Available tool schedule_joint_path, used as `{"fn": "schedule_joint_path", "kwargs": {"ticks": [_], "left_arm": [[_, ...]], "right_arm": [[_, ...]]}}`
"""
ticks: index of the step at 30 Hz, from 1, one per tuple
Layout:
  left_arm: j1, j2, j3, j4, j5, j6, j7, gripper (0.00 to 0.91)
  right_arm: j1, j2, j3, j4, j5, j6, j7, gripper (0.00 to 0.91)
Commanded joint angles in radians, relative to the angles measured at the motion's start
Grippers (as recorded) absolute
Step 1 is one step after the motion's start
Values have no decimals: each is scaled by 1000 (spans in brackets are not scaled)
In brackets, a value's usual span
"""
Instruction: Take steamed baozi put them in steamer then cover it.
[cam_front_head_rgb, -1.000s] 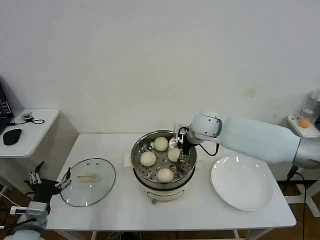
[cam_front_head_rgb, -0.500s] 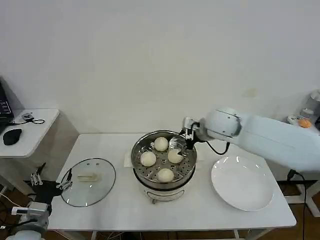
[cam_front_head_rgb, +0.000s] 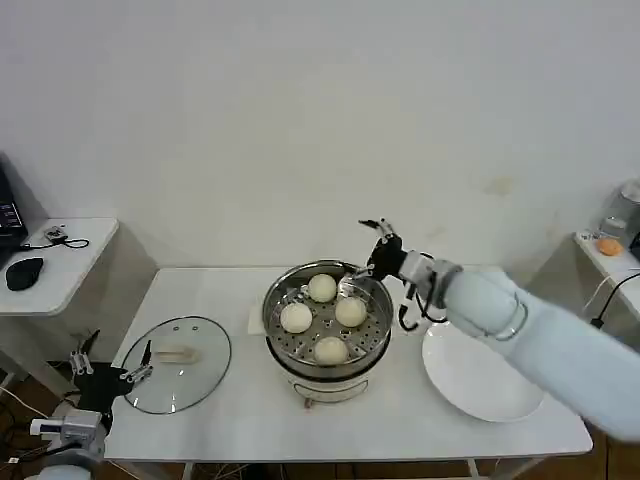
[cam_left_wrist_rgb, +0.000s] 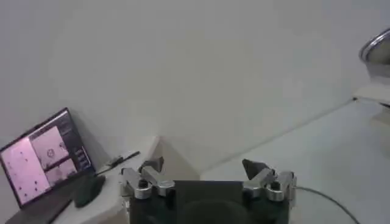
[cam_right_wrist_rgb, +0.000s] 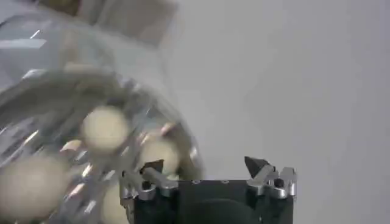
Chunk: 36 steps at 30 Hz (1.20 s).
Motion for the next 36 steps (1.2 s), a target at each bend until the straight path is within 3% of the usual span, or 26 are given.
{"fn": "schedule_joint_path", "kwargs": {"ticks": [1, 4, 8, 14, 19, 27, 36], "left_arm": [[1, -9, 3, 10, -6, -75, -6, 907], [-3, -5, 19, 30, 58, -81, -43, 907], [3, 2, 51, 67, 241, -111, -66, 907], [76, 7, 69, 114, 764, -180, -83, 907], [131, 31, 76, 162, 993, -207, -38, 907], [-27, 56, 195, 282, 1096, -211, -65, 907], [-267, 104, 290, 520, 1110, -207, -72, 907]], "right_arm": [[-906, 361, 860, 68, -248, 464, 111, 907], [-978, 456, 994, 85, -188, 471, 48, 907], [-1082, 552, 1138, 134, -81, 393, 12, 907], [-1181, 558, 1218, 186, -18, 326, -26, 907], [-1207, 563, 1247, 193, -13, 328, -32, 907], [-1216, 558, 1263, 206, 17, 340, 1, 907], [-1248, 580, 1250, 234, 23, 305, -9, 907]]}}
